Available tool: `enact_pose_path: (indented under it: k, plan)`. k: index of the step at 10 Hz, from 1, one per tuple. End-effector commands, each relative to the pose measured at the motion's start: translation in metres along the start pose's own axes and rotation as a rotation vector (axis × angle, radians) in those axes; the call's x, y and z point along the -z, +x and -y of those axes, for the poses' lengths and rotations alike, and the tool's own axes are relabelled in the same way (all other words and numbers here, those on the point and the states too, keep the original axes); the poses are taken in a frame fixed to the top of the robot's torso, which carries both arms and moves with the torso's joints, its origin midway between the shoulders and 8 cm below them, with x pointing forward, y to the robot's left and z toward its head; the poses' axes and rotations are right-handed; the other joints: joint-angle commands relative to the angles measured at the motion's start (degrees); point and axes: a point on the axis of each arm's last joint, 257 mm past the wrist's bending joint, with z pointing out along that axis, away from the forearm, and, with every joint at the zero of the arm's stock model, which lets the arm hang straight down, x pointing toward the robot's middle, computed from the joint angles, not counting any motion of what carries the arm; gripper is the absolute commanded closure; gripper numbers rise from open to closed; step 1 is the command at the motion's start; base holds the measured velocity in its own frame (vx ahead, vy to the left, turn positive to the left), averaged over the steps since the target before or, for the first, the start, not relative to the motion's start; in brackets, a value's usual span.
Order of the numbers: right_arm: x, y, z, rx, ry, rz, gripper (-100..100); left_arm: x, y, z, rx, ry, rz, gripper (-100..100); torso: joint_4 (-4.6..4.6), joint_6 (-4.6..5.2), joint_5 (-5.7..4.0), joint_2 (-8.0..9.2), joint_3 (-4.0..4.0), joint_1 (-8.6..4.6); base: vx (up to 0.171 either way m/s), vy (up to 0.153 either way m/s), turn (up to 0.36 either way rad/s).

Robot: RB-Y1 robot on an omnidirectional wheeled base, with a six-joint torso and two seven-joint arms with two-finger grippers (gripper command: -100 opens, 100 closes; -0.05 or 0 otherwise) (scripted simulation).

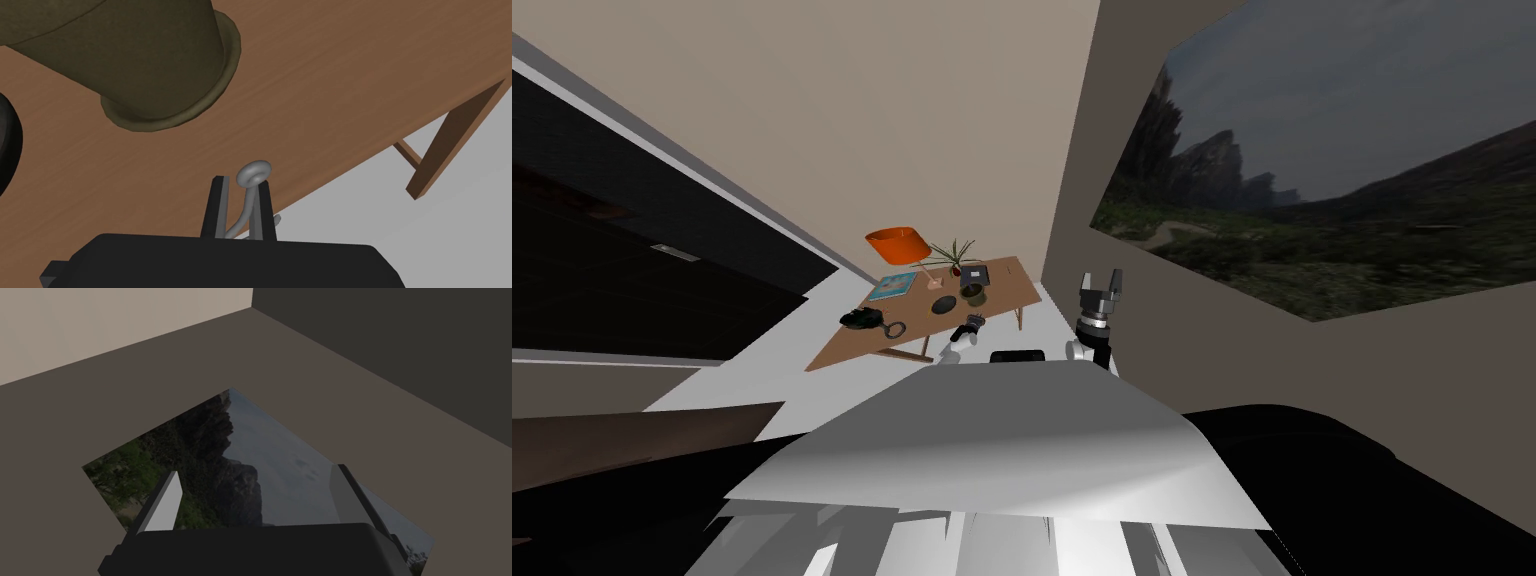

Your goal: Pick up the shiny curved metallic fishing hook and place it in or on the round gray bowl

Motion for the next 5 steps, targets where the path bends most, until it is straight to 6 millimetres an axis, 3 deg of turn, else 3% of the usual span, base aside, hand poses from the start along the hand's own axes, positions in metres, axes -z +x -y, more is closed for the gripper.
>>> enact_pose_path:
  k: [1,3,5]
  plan:
    - [0.0,0.0,0.0,0.0,0.0,0.0,0,-0.003,0.006,0.001,0.002,-0.006,-0.006,100,0.0,0.0,0.0,0.0,0.0,0.0,-0.134,0.143,-0.038]
    - [0.0,0.0,0.0,0.0,0.0,0.0,0,-0.007,0.017,0.007,0.002,-0.008,-0.017,100,0.02,0.0,0.02,-0.03,0.0,0.06,-0.12,0.151,-0.043]
    - [0.0,0.0,0.0,0.0,0.0,0.0,0,-0.011,0.027,0.019,0.003,-0.006,-0.025,100,0.02,-0.01,0.05,-0.13,-0.05,0.17,-0.105,0.199,-0.041]
